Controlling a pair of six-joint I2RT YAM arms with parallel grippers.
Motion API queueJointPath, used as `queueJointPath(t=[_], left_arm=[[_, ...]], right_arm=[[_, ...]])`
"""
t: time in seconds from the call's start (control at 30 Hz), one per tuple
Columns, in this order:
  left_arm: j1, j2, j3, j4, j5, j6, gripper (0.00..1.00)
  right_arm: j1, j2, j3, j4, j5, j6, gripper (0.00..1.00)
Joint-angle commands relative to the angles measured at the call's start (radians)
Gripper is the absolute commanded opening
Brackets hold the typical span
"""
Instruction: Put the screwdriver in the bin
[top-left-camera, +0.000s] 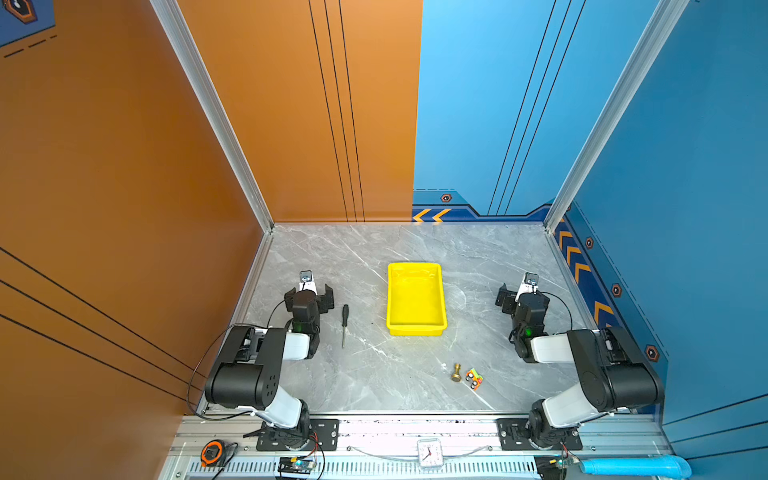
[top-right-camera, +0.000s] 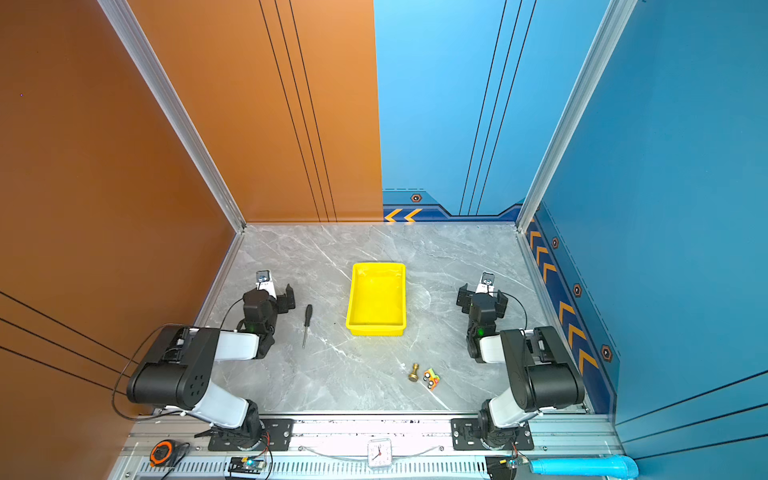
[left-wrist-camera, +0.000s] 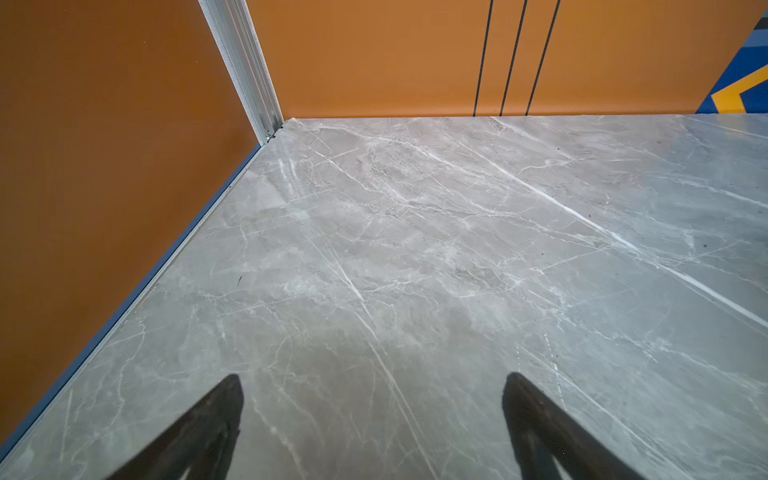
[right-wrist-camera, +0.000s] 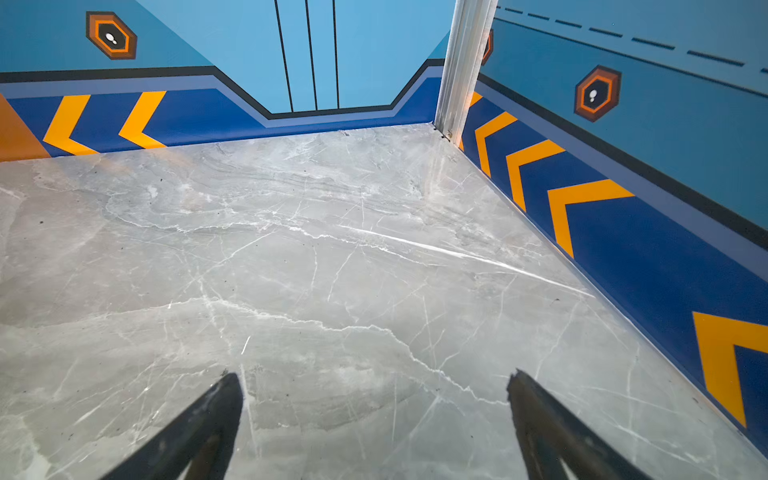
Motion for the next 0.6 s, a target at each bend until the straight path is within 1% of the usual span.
queueJointPath(t=[0.0,0.1,0.57], left_arm=[[-0.003,0.009,-0.005,0.02,0.019,0.014,0.98],[-0.003,0.01,-0.005,0.02,0.018,0.014,0.98],[-0.003,0.009,-0.005,0.02,0.019,0.015,0.98]], right_arm=[[-0.004,0.011,0.012,0.01,0.004,-0.008,1.0],[-0.019,0.008,0.015,-0.004,-0.031,0.0,1.0],[-0.021,0.008,0.015,-0.004,-0.031,0.001,1.0]])
